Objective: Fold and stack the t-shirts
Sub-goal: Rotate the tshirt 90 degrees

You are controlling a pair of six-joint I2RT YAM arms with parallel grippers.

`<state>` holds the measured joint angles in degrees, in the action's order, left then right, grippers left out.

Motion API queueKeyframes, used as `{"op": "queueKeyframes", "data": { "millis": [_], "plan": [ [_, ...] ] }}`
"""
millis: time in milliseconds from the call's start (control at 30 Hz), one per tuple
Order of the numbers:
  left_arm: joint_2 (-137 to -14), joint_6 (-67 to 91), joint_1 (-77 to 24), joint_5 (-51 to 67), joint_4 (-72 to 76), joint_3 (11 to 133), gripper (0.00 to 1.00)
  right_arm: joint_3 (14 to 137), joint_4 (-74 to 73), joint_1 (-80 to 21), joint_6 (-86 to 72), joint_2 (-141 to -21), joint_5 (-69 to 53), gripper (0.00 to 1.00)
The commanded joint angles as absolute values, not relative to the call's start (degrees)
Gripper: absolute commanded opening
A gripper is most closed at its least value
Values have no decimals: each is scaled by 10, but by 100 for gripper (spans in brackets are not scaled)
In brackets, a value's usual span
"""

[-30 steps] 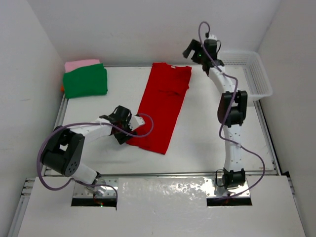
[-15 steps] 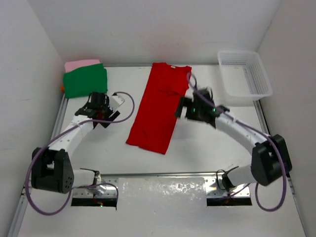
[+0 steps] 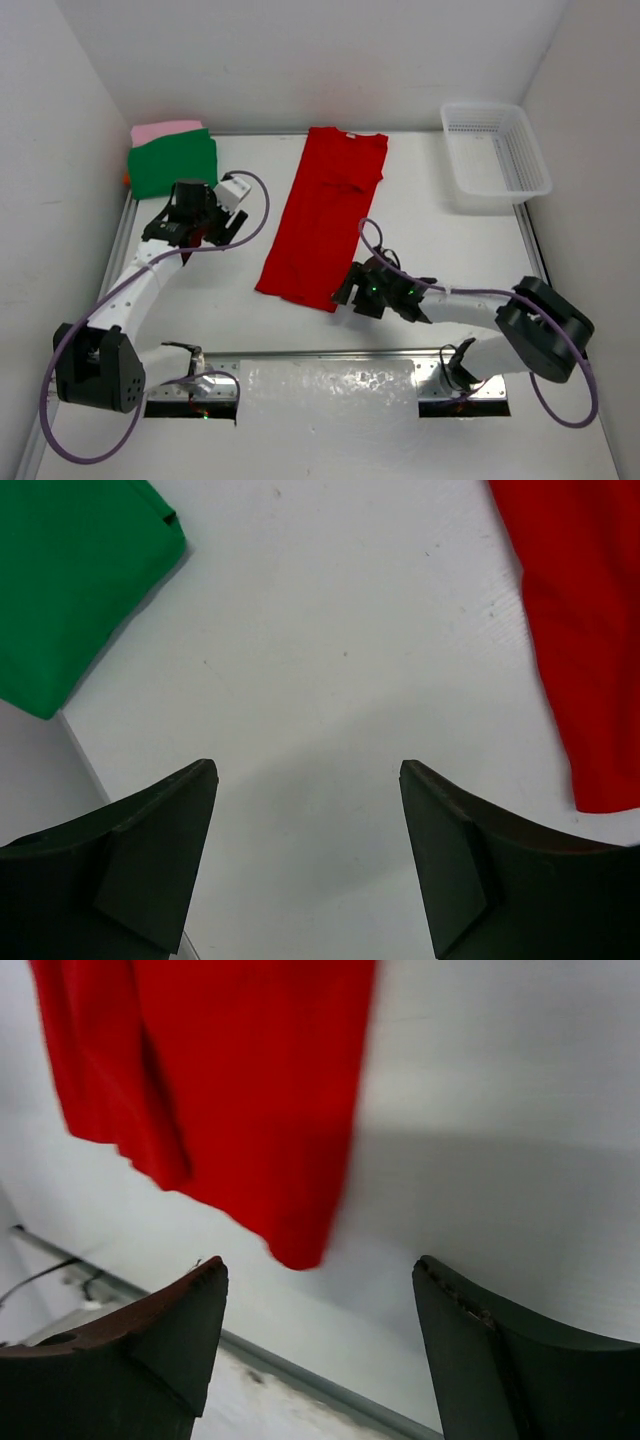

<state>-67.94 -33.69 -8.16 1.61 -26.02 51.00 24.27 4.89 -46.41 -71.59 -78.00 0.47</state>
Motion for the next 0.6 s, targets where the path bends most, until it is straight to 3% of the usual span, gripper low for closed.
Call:
{"op": "queueKeyframes", "data": {
  "millis": [0,100,267,400,500,567],
  "plan": [
    [-641,-315,-83,29,-259,493,73,252,123,-495,-803,-849,16,74],
    [-624,-317,-83,20,-265,489,73,239,155,-498,-852,-873,32,73],
    [-603,-323,-83,21,-268,480,73,241,157,-498,-879,-903,36,59],
    [-605,-320,-83,29,-271,475,73,234,158,-499,-891,-914,42,33],
    [-606,-318,-83,43,-275,474,73,225,157,-497,-893,-920,37,5],
    [-609,-316,-83,66,-280,475,73,220,155,-496,-885,-918,30,0]
  ]
}}
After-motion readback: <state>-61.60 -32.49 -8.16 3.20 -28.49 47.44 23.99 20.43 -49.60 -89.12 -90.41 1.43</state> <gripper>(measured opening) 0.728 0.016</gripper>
